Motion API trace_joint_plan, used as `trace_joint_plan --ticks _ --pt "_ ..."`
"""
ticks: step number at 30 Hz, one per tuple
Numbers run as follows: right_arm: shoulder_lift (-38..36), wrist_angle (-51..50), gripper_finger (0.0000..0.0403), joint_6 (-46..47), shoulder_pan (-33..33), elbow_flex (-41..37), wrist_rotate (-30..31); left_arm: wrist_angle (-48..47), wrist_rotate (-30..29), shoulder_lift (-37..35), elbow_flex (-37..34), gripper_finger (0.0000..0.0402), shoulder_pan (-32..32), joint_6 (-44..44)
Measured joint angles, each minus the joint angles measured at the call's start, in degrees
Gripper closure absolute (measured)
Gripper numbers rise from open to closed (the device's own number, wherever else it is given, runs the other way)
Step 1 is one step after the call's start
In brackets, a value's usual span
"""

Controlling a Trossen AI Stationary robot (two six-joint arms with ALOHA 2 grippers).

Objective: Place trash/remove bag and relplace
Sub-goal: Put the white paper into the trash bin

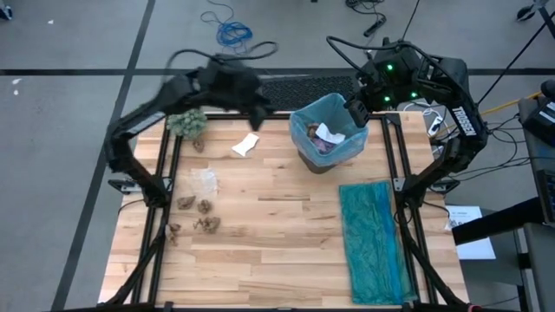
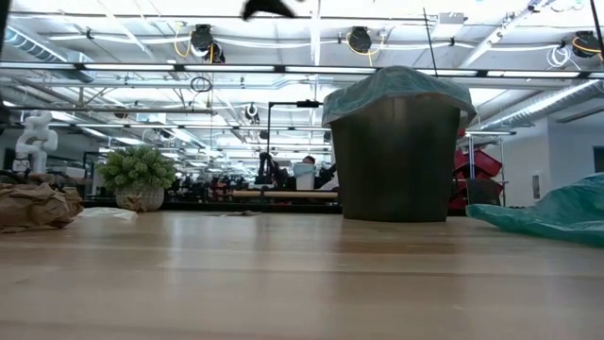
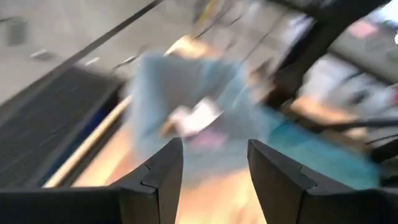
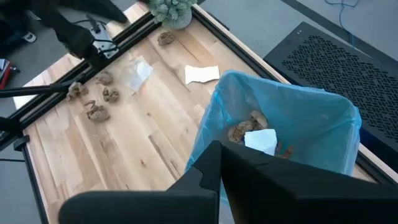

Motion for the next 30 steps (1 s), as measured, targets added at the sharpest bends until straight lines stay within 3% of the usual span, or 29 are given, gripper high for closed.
trace_joint_plan --ticks 4,8,10,14,17,23,30 --pt "0.00 -0.01 0.0403 -0.01 0.00 0.00 0.00 -16.90 -9.70 -4.53 0.07 0.0227 1.12 0.78" --pt "0.02 0.01 0.0403 -0.02 0.00 0.00 0.02 -31.69 -11.38 -5.21 0.03 0.0227 3.02 -0.06" --pt "0.02 0.00 0.0403 0.00 0.00 0.00 0.04 -34.72 -12.23 -4.80 -0.62 0.0227 3.97 0.81" --pt "0.02 0.00 0.0403 0.07 0.00 0.00 0.00 -32.79 -12.53 -3.91 -4.85 0.0227 4.83 3.13" --pt "0.02 0.00 0.0403 -0.19 0.08 0.00 -4.66 -29.18 -11.12 -3.16 -10.08 0.0237 6.40 3.86" --pt "0.07 0.00 0.0403 -2.77 6.18 0.00 -11.52 -20.81 -3.23 -3.13 -22.15 0.0307 11.80 6.57" --pt "0.07 0.00 0.0403 0.61 10.81 0.00 -7.16 -8.91 -0.11 -3.13 -31.39 0.0395 14.18 7.89"
